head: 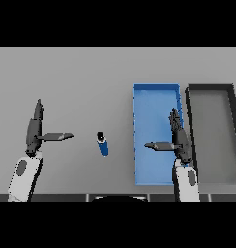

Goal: Pick up the blue pipe and place it into the blue bin.

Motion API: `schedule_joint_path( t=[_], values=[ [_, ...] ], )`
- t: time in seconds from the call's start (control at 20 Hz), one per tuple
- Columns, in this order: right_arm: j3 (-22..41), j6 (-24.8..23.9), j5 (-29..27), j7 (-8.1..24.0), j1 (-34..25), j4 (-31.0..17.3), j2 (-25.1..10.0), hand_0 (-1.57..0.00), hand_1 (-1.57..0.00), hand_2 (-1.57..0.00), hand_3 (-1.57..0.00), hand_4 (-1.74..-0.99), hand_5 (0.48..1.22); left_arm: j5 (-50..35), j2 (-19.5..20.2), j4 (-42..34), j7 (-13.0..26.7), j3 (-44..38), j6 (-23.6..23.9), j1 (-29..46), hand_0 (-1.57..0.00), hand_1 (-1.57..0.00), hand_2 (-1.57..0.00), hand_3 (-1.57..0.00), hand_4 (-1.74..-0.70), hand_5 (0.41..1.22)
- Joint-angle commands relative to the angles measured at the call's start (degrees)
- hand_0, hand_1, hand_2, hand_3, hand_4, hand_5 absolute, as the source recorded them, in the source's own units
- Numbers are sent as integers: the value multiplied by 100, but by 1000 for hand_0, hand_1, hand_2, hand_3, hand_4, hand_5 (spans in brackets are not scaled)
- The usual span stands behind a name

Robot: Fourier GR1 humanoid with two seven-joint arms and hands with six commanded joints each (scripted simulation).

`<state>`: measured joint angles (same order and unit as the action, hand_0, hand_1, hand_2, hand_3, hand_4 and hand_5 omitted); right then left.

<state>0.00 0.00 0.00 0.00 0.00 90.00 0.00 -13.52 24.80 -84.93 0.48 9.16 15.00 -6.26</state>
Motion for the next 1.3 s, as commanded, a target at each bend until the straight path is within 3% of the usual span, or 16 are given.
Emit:
schedule_joint_path(
  t=[0.0,0.25,0.3,0.4,0.5,0.7,0.85,1.0,1.25],
  values=[
    [-6,-1,-6,-1,2,1,-6,1,1,1,1,-1254,598,5,-7,-6,-25,4,7,1,1,1,1,1,-1186,605],
    [-19,33,-40,-12,25,6,-24,1,1,1,1,-1254,598,67,-72,-63,-6,72,81,-7,1,1,1,1,-1186,605],
    [192,192,323,-259,247,171,-363,1,1,1,1,-1254,598,-85,297,-88,-258,170,-654,138,1,1,1,1,-1186,605],
    [395,335,666,-424,566,496,-707,1,1,1,1,-1251,597,-220,697,7,-520,218,-1411,224,1,1,1,1,-1190,604],
    [519,292,920,-303,674,642,-797,1,1,1,1,-1244,596,-257,819,68,-608,262,-1711,256,1,1,1,1,-1188,603],
    [562,418,890,-234,797,790,-885,1,1,1,1,-1226,593,-204,1077,-76,-865,376,-2105,375,1,1,1,1,-1162,605],
    [573,426,941,-363,698,641,-904,1,1,1,1,-1228,601,-210,1183,-446,-804,757,-2626,570,1,1,1,1,-1181,584],
    [561,481,861,-428,606,629,-898,1,1,1,1,-1242,618,-126,1223,-767,-498,1068,-2825,603,1,1,1,1,-1182,544],
    [555,545,783,-496,660,617,-871,1,1,1,1,-1283,642,137,878,-943,-190,1599,-2927,491,1,1,1,1,-1205,502]
  ],
)
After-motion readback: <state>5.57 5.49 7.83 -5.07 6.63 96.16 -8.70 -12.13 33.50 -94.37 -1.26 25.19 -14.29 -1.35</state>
